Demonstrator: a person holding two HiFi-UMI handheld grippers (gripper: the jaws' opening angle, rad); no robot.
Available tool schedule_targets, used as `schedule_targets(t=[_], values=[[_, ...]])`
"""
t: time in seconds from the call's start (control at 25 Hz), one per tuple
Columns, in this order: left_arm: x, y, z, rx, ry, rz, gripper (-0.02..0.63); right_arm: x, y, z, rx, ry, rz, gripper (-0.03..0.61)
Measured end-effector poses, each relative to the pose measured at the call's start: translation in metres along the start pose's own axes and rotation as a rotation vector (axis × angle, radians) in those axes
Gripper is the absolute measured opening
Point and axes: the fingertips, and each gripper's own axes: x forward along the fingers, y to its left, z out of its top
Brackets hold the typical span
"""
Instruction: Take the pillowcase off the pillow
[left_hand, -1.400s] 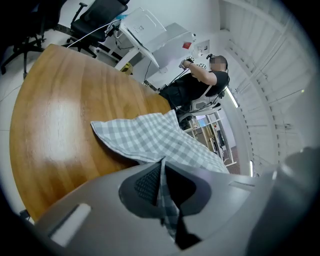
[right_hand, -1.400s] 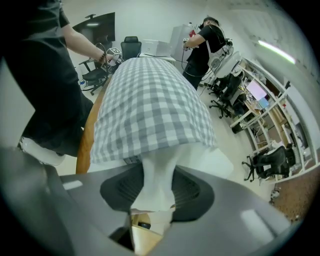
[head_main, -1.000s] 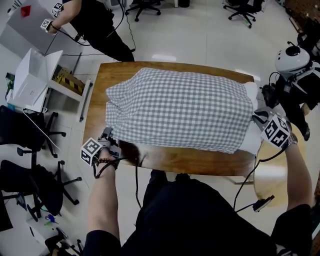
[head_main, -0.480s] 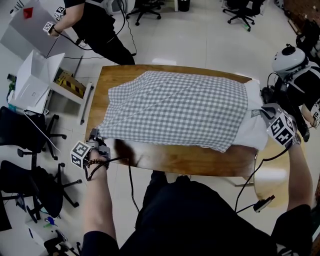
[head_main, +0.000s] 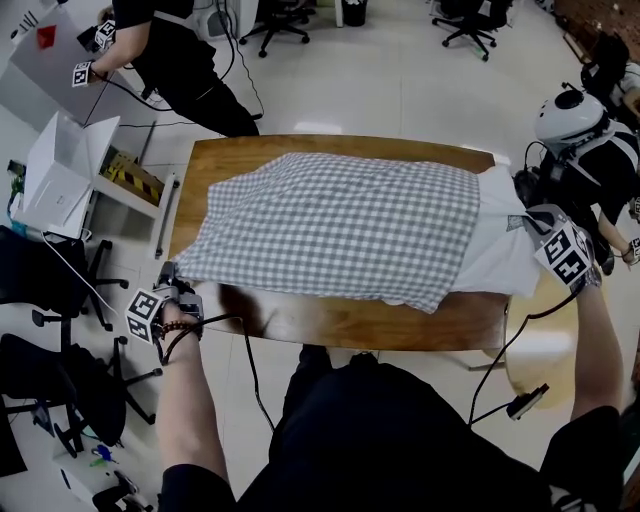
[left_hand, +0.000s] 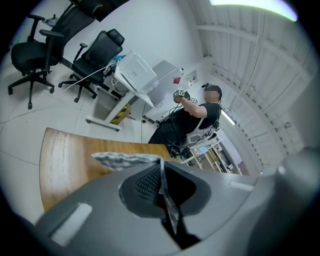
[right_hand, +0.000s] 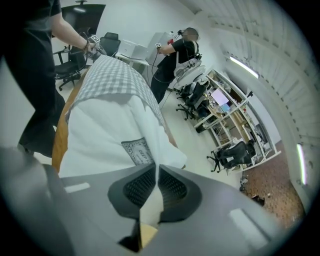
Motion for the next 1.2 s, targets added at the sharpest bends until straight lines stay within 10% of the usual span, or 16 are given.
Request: schedule_targets(t=[0.6, 0.8, 1.2], values=[[0.009, -0.002, -0.051, 0.181, 0.235, 0.077, 0.012, 0.011, 0.034, -0.005, -0.038, 0.019, 0.108, 0.059], [0.009, -0.015, -0.064, 0.208, 0.306, 0.090, 0.194, -0.001, 0.035, 0.016, -0.045, -0.023, 0.145, 0.199], [-0.031, -0.005, -0.040, 0.364, 0.226, 0.439, 0.330, -0.012, 0.058, 0.068, -0.144, -0.081, 0.251, 0.373]])
